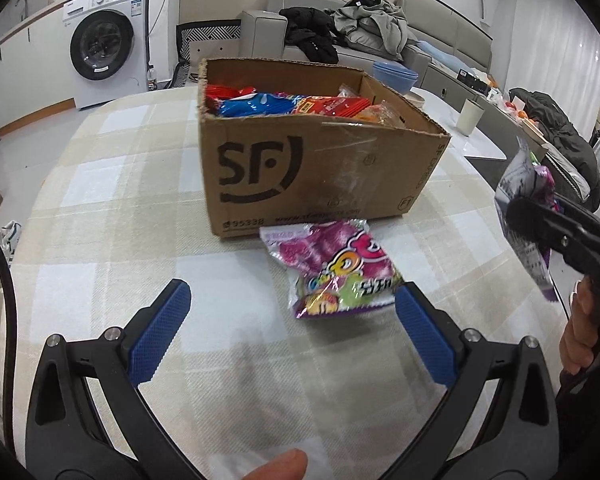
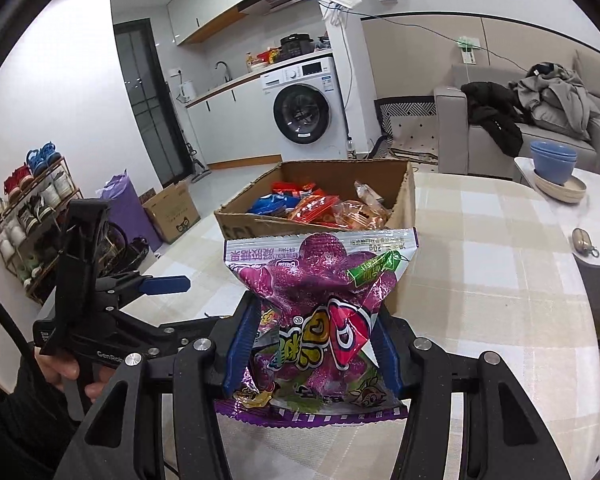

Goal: Organize snacks
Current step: 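Grasp the other purple candy bag with the left gripper while the right gripper holds its bag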

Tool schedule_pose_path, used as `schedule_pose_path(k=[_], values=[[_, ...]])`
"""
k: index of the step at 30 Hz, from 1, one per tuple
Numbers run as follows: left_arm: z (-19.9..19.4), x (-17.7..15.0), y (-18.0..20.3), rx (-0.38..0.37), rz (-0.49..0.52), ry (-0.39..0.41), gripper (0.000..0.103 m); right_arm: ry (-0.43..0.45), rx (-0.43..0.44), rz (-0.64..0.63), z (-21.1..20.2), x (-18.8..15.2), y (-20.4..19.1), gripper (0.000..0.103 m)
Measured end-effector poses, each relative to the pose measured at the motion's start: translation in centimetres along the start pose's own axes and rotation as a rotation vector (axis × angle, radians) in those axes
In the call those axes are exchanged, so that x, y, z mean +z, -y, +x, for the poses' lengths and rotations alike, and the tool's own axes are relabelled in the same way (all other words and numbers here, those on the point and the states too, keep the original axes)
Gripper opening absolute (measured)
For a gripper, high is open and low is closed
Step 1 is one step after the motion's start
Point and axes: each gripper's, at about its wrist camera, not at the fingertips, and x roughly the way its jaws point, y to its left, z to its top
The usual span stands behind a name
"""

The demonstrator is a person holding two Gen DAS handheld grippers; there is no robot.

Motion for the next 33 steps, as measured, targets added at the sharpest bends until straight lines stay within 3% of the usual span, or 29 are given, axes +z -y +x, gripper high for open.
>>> schedule_pose_path(k=[16,26,28,33], values=[[5.7,3.0,3.3,-0.041,0.039,-0.08,0.102,-0.016,-0.014,0.019,0.4,-0.2,0.2,0.054],[9.3,3.3,3.1,-0.01,0.016,-0.142,0.101,-0.018,-0.009,0.015,0.5,-0.2,0.2,0.054],[10.1,3.3,3.1,-0.011,0.016,-0.155,0.094,-0.018,-0.009,0.015,0.6,-0.2,0.2,0.054],[11.3,3.4,4.1,-0.017,0.072,-0.153,0.064,-0.022,-0.008,0.019,0.7,-0.1,0.3,0.054]])
